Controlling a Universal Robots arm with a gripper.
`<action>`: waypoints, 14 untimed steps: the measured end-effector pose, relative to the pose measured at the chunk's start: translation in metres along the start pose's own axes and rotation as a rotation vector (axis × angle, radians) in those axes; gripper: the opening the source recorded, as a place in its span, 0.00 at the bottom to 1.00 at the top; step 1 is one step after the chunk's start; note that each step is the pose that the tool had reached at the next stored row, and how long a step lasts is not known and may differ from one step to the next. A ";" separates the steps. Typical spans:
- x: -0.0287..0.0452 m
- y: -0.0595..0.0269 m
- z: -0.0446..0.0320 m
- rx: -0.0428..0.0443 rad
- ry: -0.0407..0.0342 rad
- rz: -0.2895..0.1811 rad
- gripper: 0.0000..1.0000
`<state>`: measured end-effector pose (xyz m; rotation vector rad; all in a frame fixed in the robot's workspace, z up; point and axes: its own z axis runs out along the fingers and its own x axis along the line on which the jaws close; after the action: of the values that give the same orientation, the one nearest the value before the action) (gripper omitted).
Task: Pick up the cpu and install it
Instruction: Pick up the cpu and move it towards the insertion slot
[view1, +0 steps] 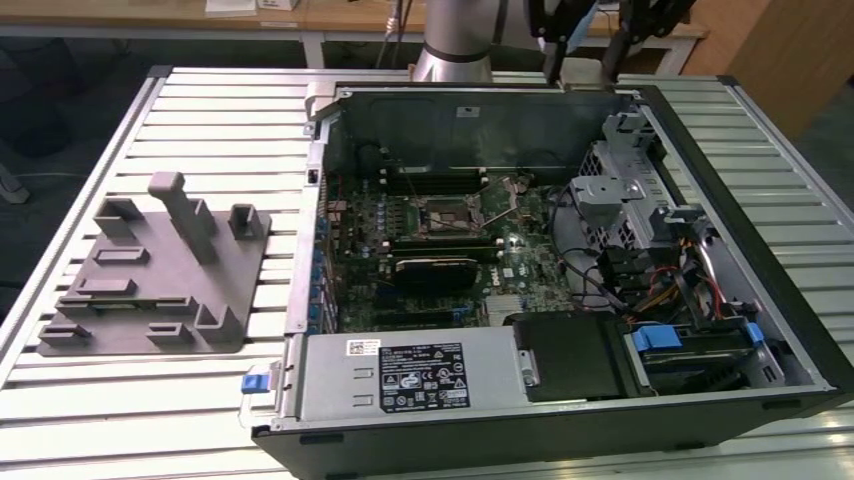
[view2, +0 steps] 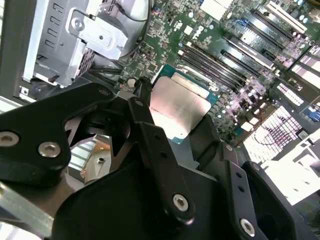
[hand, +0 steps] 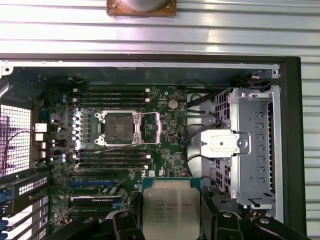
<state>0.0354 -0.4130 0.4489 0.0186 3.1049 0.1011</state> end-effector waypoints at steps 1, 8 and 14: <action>0.0011 -0.0001 0.0011 0.0000 0.0000 0.000 0.55; 0.0040 -0.0003 0.0034 0.0000 0.0000 0.000 0.55; 0.0053 -0.0004 0.0054 0.0001 0.0000 0.000 0.55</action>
<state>0.0302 -0.4130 0.4433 0.0186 3.1049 0.1010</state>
